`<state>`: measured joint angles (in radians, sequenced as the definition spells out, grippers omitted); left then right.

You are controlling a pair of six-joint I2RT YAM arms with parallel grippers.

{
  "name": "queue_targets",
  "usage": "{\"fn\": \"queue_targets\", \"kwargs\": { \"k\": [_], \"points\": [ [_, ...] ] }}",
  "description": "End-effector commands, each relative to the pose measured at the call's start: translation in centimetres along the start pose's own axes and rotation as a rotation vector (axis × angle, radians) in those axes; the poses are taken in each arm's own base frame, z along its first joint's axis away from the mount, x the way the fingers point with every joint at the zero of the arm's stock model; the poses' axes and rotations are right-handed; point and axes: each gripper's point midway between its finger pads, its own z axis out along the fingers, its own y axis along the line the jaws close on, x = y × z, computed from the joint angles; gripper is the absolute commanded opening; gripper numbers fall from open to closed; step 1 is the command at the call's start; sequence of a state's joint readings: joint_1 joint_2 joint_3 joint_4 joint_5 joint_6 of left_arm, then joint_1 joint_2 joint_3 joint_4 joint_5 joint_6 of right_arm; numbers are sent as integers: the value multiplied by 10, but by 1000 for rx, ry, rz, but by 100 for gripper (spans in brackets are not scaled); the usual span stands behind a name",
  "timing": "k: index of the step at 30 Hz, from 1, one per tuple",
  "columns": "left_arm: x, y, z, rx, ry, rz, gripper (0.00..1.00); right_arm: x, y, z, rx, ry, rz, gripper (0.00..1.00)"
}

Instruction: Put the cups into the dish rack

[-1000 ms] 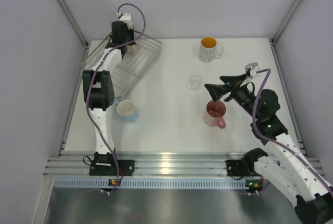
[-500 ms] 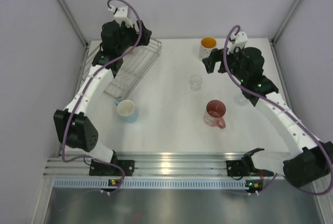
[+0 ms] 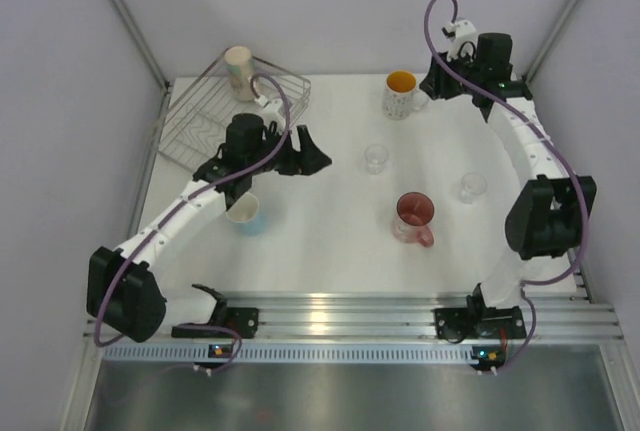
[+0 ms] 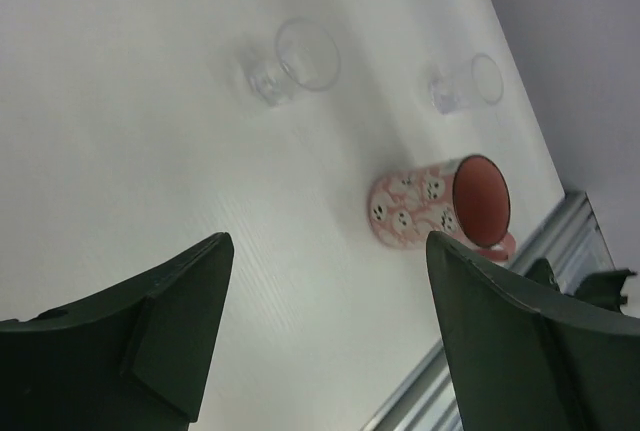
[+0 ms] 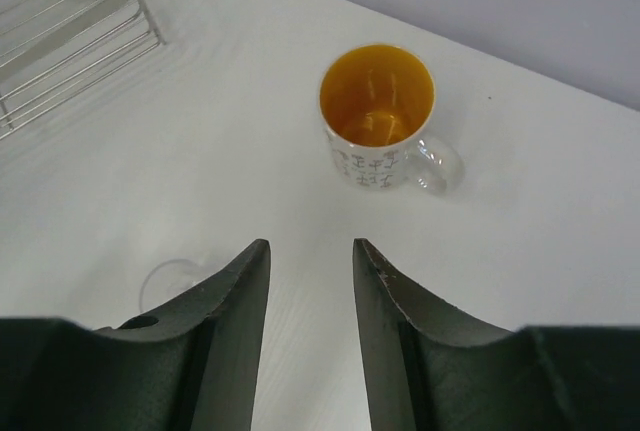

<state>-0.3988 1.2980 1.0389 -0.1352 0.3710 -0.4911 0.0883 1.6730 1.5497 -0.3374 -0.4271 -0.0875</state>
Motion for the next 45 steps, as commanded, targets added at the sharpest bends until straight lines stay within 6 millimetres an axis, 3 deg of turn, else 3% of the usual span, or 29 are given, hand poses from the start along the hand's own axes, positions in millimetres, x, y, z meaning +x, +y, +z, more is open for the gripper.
{"fn": "queue_targets", "kwargs": {
  "k": [1,6,7,10,14,21,29,33,38,45],
  "points": [
    [19,-45,-23,152,31,28,84,-13,-12,22,-18,16,-61,39],
    [37,-42,-34,150,39,25,84,-26,-39,45,65,-1,-93,40],
    [39,-40,-35,142,38,23,84,-20,-46,54,82,11,-86,40],
    [44,-37,-38,139,40,22,84,-26,-51,63,91,-19,-93,41],
    [44,-39,-40,148,36,34,82,-26,-32,72,-16,-38,-177,44],
    [33,-50,-48,186,-16,59,82,-12,6,91,-147,-24,-500,49],
    [23,-55,-61,193,-85,82,82,-10,7,116,-126,-17,-571,49],
    [21,-56,-62,195,-103,80,82,0,8,129,-123,16,-615,49],
    [18,-57,-64,196,-119,77,81,13,-5,145,-77,66,-645,48],
    [20,-56,-63,213,-153,46,80,32,-2,162,-102,102,-654,47]
  ]
}}
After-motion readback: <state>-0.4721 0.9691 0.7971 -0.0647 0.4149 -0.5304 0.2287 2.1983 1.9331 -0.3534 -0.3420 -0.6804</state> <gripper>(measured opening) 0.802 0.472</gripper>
